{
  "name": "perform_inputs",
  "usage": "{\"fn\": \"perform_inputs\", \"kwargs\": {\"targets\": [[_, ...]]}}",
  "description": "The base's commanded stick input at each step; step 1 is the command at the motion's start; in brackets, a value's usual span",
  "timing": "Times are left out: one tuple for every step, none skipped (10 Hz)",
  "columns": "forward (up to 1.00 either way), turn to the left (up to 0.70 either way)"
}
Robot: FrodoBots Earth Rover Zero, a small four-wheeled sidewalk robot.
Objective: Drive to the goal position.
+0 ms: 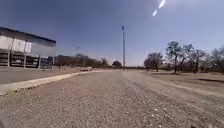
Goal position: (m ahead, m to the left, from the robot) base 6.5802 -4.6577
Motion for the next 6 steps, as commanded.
{"fn": "perform_inputs", "kwargs": {"targets": [[0.7, 0.23], [0.7, 0.11], [0.7, 0.0], [0.7, 0.0], [0.7, 0.0], [0.7, 0.0]]}}
